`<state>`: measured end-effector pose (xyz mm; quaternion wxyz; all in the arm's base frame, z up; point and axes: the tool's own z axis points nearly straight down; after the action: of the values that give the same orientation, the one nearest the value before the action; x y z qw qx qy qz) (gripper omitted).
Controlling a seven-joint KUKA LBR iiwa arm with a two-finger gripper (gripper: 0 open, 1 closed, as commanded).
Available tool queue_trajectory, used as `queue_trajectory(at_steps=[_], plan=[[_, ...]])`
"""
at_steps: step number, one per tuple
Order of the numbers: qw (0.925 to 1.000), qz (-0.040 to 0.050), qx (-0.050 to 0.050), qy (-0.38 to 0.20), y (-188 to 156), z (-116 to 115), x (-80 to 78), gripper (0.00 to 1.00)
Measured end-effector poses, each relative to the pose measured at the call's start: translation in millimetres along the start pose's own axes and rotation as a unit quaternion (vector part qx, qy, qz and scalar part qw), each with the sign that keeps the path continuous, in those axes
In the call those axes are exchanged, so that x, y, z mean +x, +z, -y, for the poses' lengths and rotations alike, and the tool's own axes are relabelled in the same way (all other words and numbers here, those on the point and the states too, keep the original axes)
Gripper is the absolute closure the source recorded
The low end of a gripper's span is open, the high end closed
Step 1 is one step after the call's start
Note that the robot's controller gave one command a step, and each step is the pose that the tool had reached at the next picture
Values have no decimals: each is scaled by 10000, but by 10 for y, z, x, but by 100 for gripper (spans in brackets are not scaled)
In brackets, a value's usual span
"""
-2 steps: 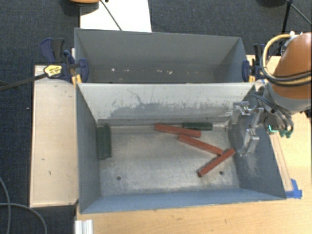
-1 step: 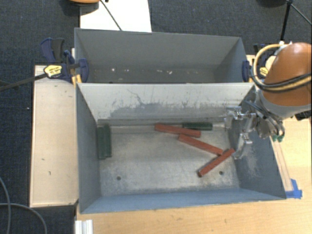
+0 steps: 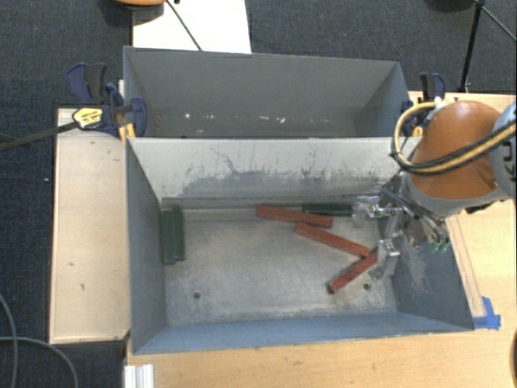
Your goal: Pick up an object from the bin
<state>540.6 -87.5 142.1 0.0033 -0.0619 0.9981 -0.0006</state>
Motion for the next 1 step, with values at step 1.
queue_trajectory(at_steps=[1], plan=[[9985, -1, -4, -548, 558, 47, -46, 0]])
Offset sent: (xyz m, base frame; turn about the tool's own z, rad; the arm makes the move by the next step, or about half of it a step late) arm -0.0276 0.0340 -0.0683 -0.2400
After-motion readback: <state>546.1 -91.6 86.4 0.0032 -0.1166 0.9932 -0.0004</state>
